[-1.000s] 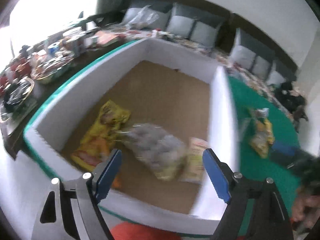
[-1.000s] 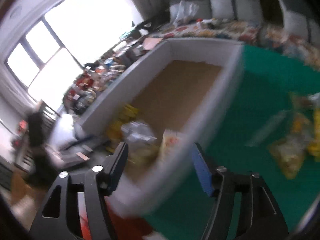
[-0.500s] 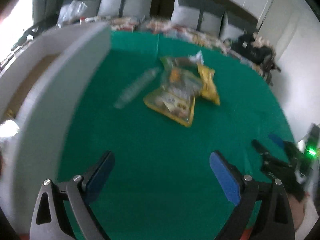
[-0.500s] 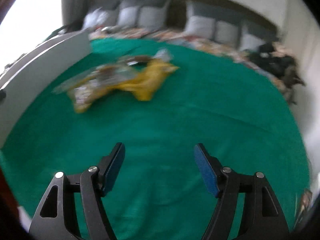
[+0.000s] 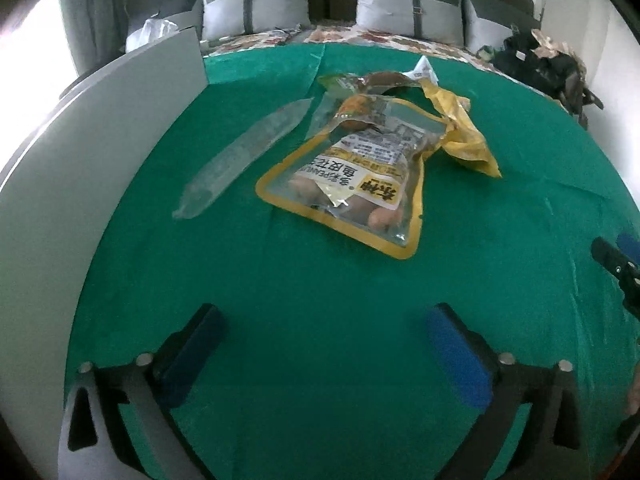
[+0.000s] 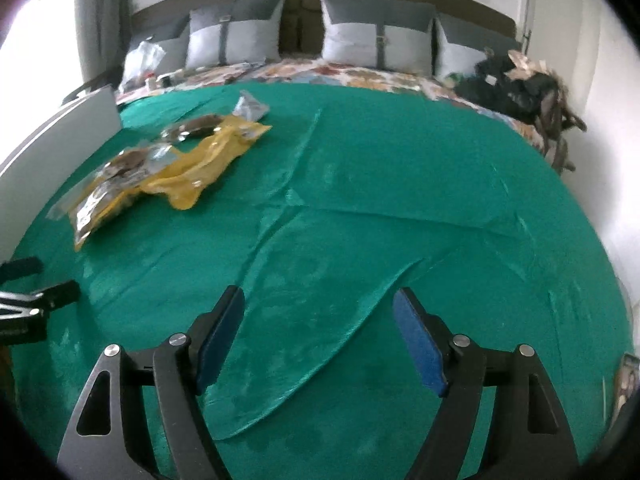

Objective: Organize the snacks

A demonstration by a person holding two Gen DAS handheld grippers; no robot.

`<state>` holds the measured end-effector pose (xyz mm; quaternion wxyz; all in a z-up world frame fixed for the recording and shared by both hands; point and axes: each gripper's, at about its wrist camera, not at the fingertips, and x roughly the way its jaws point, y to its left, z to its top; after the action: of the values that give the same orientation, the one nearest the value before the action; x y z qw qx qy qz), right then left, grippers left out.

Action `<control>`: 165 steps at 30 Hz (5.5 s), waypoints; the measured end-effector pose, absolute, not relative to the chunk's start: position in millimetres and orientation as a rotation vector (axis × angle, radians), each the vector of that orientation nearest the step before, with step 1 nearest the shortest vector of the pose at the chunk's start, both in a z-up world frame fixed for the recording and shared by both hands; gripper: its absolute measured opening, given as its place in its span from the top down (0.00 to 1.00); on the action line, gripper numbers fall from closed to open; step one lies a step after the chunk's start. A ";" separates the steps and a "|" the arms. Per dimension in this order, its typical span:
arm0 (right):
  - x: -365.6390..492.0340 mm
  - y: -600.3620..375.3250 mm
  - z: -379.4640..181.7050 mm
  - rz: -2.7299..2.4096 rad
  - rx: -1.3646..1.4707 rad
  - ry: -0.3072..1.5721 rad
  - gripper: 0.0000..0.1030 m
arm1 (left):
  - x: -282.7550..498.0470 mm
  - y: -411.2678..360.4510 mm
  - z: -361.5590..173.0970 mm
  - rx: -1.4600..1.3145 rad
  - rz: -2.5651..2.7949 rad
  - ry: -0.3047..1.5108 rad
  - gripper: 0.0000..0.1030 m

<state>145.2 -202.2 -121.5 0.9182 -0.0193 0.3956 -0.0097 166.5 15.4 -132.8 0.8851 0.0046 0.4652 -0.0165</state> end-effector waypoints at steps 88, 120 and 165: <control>148.9 -217.0 -136.5 -0.033 0.013 0.918 0.06 | 162.7 11.3 -135.7 0.120 -0.252 0.943 0.00; 300.7 19.4 -140.8 0.451 0.194 1.593 0.36 | 166.2 15.3 -132.1 0.094 -0.202 0.940 0.00; 156.8 -260.2 -129.0 -0.143 0.098 1.002 0.25 | 164.3 13.7 -133.5 0.099 -0.207 0.946 0.00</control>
<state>156.8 -260.2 -129.0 0.8734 0.0467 0.4799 -0.0684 164.3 13.7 -133.5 0.8840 0.0474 0.4544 -0.0993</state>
